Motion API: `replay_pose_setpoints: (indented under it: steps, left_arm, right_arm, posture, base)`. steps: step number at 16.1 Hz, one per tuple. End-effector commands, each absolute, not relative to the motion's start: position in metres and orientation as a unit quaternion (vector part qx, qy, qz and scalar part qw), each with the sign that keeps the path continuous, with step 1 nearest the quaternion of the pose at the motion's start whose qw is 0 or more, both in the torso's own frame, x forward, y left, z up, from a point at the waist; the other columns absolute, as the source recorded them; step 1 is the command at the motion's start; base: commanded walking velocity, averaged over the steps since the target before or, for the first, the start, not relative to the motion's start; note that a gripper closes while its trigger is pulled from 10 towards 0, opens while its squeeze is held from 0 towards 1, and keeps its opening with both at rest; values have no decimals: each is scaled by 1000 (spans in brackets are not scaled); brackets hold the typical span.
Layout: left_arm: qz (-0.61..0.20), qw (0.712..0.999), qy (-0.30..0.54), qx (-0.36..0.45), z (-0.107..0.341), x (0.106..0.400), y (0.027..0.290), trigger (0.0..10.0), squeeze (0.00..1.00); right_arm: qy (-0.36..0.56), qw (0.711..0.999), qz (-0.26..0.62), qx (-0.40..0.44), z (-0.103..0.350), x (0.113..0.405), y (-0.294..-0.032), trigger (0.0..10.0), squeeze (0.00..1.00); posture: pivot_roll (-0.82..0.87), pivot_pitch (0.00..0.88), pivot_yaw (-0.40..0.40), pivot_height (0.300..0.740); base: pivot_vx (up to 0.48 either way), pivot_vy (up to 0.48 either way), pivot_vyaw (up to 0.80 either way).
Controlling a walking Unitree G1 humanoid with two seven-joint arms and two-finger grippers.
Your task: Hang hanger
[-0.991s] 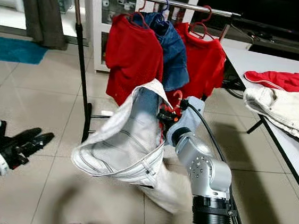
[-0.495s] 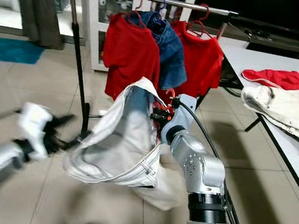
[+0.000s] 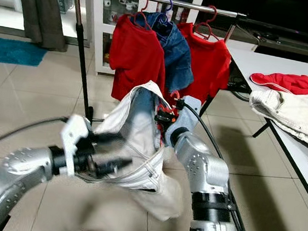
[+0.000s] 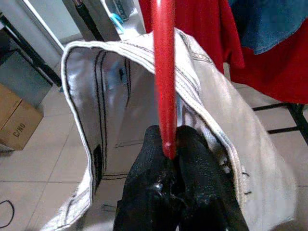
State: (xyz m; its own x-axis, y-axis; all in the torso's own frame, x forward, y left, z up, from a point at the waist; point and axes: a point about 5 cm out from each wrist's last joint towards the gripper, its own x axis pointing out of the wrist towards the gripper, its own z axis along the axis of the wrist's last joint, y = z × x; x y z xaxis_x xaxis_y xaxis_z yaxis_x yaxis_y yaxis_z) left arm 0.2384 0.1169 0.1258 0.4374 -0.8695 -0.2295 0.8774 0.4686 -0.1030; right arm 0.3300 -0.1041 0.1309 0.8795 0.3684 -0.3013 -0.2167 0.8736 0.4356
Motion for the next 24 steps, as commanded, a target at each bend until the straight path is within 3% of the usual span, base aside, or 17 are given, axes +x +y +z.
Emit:
replay_pose_setpoints:
  steps: [1, 6, 12, 13, 14, 15, 18, 24]
  left_arm:
    - [-533, 835, 130, 32, 123, 238, 109, 10000, 0]
    - [-585, 799, 141, 15, 118, 232, 89, 10000, 0]
    - [-463, 866, 118, 146, 99, 270, 101, 10000, 0]
    - [-456, 872, 114, 133, 100, 273, 103, 4706, 0]
    - [-462, 871, 113, 122, 100, 273, 103, 1961, 0]
    - [-476, 865, 113, 111, 98, 270, 101, 0, 0]
    - [-529, 833, 135, 88, 94, 255, 96, 0, 0]
    - [-543, 822, 151, 81, 93, 251, 100, 0, 0]
  right_arm:
    - [143, 955, 159, 204, 151, 338, -105, 10000, 0]
    - [133, 956, 165, 202, 156, 340, -102, 10000, 0]
    - [118, 955, 178, 207, 167, 341, -96, 10000, 0]
    - [115, 955, 180, 207, 169, 341, -97, 10000, 0]
    - [115, 955, 180, 207, 169, 340, -97, 10000, 0]
    - [114, 955, 180, 207, 169, 340, -98, 10000, 0]
    - [113, 956, 177, 206, 170, 341, -99, 10000, 0]
    - [114, 957, 173, 204, 168, 341, -102, 10000, 0]
  posture:
    - [162, 0, -125, 740]
    - [131, 0, -125, 740]
    - [114, 0, -116, 740]
    - [113, 0, -114, 740]
    - [111, 0, -113, 740]
    - [108, 0, -112, 740]
    - [103, 0, -111, 740]
    - [104, 0, -111, 740]
  base:
    - [0, 0, 0]
    - [0, 0, 0]
    - [0, 0, 0]
    - [0, 0, 0]
    - [0, 0, 0]
    - [0, 0, 0]
    - [0, 0, 0]
    - [0, 0, 0]
